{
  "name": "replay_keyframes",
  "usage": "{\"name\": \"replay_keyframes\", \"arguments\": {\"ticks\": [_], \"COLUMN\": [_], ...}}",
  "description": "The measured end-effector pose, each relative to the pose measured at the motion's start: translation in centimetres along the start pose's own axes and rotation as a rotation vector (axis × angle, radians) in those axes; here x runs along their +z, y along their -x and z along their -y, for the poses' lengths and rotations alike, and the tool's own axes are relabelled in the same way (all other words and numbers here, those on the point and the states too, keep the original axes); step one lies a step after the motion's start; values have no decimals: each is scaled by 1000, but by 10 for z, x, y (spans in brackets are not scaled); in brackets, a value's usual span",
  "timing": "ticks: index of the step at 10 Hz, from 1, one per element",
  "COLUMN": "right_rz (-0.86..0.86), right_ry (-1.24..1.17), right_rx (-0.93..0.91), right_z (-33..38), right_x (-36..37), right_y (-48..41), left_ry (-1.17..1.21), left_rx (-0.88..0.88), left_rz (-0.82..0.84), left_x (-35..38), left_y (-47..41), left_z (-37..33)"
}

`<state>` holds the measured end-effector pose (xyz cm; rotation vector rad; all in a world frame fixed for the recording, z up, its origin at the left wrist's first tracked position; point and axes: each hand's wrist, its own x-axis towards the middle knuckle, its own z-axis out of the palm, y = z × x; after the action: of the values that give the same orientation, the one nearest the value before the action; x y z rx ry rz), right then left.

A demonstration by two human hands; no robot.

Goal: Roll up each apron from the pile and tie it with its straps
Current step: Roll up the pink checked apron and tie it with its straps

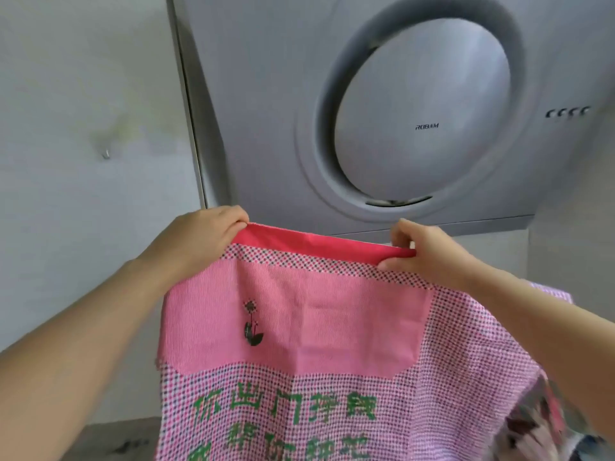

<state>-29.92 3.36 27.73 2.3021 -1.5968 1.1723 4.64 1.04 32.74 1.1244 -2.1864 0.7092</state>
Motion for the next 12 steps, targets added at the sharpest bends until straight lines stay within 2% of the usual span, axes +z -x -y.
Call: {"name": "replay_keyframes", "arguments": {"ticks": [1, 2, 3, 4, 5, 6, 7, 8, 9, 10, 11, 12], "right_rz": [-83, -293, -742, -235, 305, 168, 373, 532, 414, 273, 87, -271], "right_ry": [41, 163, 205, 370, 398, 311, 429, 595, 755, 854, 483, -713], "right_rx": [-91, -75, -169, -31, 169, 112, 84, 159, 280, 426, 463, 569], "right_z": [12, 32, 40, 15, -13, -19, -10, -11, -11, -7, -15, -19], "right_x": [-19, -47, -48, -21, -10, -20, -30, -37, -44, -45, -39, -25], "right_y": [-14, -30, -26, -10, -3, -13, -21, -29, -31, -31, -37, -39], "left_ry": [-7, -2, 207, 269, 155, 242, 262, 121, -5, -84, -259, -38], "left_rx": [-61, -106, -108, -75, -43, -106, -121, -73, -88, -213, -350, -558], "left_rz": [-5, -192, -479, -30, 296, 186, 167, 324, 418, 393, 365, 395], "left_x": [-3, -14, -16, 21, 56, 52, 40, 40, 46, 47, 52, 64], "left_y": [-6, -21, -20, 8, 30, 19, 8, 4, 0, -1, 2, 3], "left_z": [7, 3, -13, -19, -8, 2, 13, 19, 24, 19, 9, 11]}}
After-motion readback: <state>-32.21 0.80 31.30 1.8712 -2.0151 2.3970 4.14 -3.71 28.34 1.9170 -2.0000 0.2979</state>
